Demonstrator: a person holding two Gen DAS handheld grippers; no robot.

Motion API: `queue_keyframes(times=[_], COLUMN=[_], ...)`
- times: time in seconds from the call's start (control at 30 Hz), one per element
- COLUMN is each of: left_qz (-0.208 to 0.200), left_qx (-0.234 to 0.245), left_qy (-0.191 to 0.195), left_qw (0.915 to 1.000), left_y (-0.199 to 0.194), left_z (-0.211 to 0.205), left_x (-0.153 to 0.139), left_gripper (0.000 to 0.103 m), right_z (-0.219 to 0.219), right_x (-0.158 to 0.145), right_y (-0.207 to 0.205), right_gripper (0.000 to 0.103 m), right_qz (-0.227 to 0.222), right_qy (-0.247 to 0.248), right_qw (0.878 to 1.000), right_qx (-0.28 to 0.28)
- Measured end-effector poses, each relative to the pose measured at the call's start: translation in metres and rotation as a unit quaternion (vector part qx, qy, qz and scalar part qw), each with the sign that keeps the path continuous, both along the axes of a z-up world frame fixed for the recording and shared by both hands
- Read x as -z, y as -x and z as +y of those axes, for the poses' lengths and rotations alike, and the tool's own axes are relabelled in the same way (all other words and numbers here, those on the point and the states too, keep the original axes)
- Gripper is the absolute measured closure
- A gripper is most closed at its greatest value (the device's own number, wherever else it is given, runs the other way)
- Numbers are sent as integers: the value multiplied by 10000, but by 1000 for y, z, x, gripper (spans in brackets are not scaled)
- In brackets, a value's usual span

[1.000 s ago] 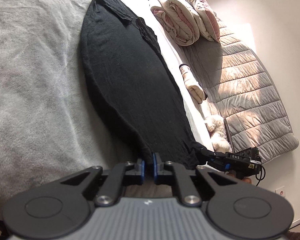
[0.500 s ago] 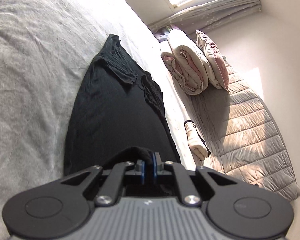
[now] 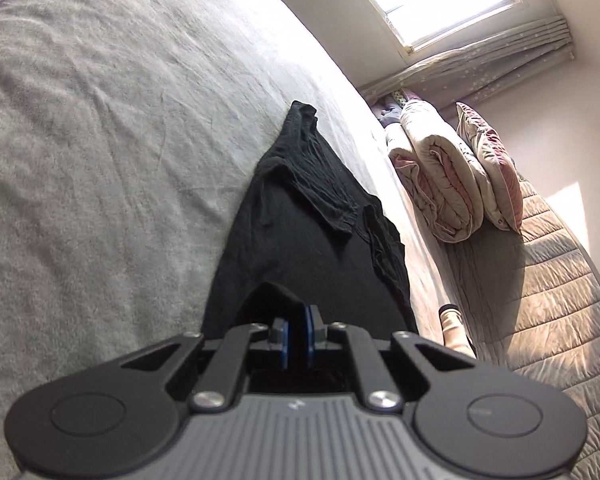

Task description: Fold clothes

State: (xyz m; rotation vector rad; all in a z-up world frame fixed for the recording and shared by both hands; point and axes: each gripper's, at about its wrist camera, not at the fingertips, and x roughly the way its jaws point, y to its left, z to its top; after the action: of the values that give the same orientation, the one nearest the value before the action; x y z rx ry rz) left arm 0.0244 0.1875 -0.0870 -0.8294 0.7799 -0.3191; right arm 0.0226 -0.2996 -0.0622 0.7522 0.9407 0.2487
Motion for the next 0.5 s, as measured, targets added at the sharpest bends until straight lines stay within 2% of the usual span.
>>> queue_keyframes(times=[0.1, 0.13, 0.27, 0.37, 0.43, 0.47, 0.5], left_qz=[-43, -44, -93, -158, -219, -253, -264], left_qx=[22, -15, -98, -112, -170, -194, -239], left_qy=[-212, -203, -278, -407, -399, -389, -388], left_qw=[9998, 9998, 9995, 9990, 9988, 9987, 9986], left_y=[-4, -4, -4, -4, -5, -5, -5], left_z=[-1, -1, -1, -2, 0, 1, 2], left_x=[-1, 0, -1, -4, -7, -9, -10], left_gripper=[95, 95, 93, 84, 69, 68, 66], right_z=[5, 4, 3, 0, -2, -4, -5], right_x=[-1, -1, -1, 1, 1, 1, 0], right_y=[-5, -6, -12, -16, -18, -19, -19], right_gripper=[88, 85, 85, 85, 84, 83, 77], right_qz=[-24, -13, 24, 79, 114, 115, 68], right_qy=[81, 68, 119, 52, -109, -209, -281], right_qw=[10000, 9999, 9998, 9996, 9994, 9992, 9990], right_qx=[48, 88, 182, 265, 304, 321, 349])
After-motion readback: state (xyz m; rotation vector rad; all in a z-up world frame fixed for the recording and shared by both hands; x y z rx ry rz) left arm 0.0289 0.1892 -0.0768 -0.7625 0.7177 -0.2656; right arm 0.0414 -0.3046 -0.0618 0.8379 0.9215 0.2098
